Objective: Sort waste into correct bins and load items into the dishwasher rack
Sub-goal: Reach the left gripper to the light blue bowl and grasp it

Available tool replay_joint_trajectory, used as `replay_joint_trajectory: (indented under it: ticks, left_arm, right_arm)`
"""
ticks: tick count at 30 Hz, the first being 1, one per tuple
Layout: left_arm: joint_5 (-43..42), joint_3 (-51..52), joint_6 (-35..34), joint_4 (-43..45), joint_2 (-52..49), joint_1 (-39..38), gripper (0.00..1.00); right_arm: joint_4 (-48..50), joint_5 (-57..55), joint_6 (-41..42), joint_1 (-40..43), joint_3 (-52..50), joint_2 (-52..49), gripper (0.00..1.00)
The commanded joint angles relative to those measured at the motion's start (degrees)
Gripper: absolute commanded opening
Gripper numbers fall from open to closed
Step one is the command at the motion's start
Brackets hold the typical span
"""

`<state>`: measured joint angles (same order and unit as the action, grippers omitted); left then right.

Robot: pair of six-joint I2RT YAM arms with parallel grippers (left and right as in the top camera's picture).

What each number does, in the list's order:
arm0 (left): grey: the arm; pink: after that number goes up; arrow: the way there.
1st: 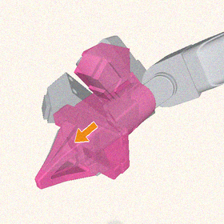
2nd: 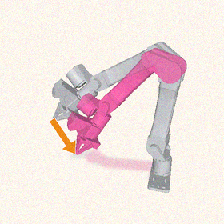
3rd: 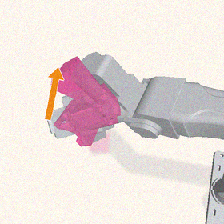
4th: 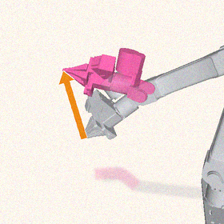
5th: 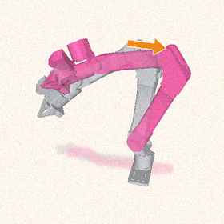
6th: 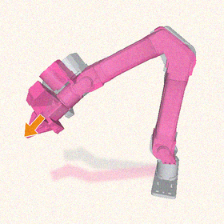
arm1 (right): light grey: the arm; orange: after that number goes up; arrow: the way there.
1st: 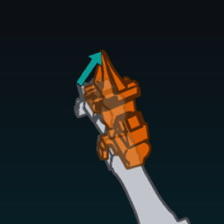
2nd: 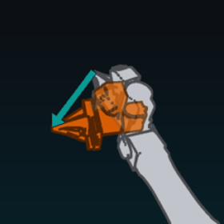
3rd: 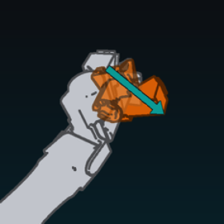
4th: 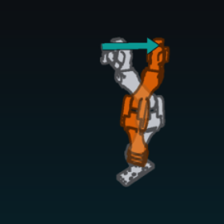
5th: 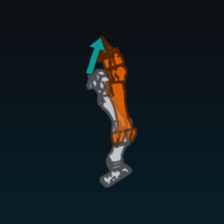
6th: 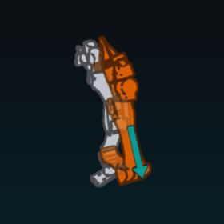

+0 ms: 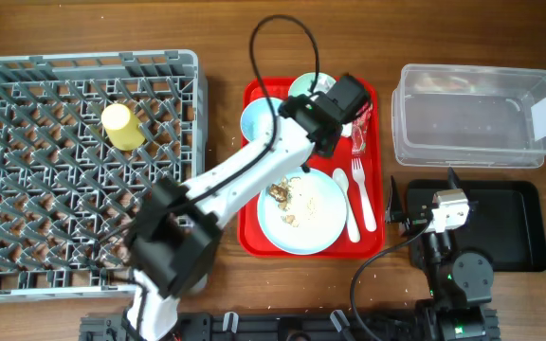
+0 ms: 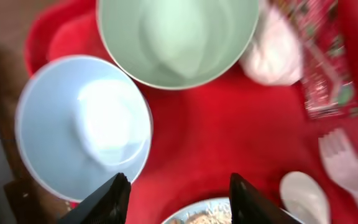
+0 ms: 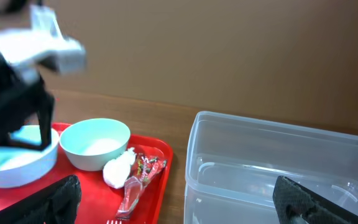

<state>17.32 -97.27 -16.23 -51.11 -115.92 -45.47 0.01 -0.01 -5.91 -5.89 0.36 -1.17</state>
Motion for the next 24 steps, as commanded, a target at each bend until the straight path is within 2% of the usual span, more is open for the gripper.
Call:
replay_joint_trajectory:
  ticks: [1, 9, 14, 20, 22, 24]
  left_arm:
    - [-0.81, -0.11, -0.92, -0.39, 2.51, 0.83, 0.51]
    - [-1.79, -0.04, -0.90, 1.05, -7.43, 5.03, 0.51]
    - [-5.14, 0.00, -0.92, 2.29, -8.72, 5.68, 0.37]
    - [-6.19, 0.50, -0.92, 2.60, -10.47, 5.68, 0.30]
    - [-6.19, 0.46, -0.94, 2.97, -10.19, 5.68, 0.21]
    - [-6.19, 0.39, -1.18, 2.73, -9.57, 5.68, 0.06]
  right_arm:
    - [0.35, 0.57, -0.52, -0.02, -0.07, 0.24, 1.00]
    - [0.35, 0.59, -0.55, -0.02, -0.07, 0.24, 1.00]
    - [0.35, 0.57, -0.55, -0.02, -0.07, 0.24, 1.00]
    - [0.35, 0.57, -0.55, -0.02, -0.07, 0.24, 1.00]
    - [0.35, 0.57, -0.52, -0.02, -0.07, 0.24, 1.00]
    - [0.35, 0.57, -0.55, -0.02, -0.07, 0.24, 1.00]
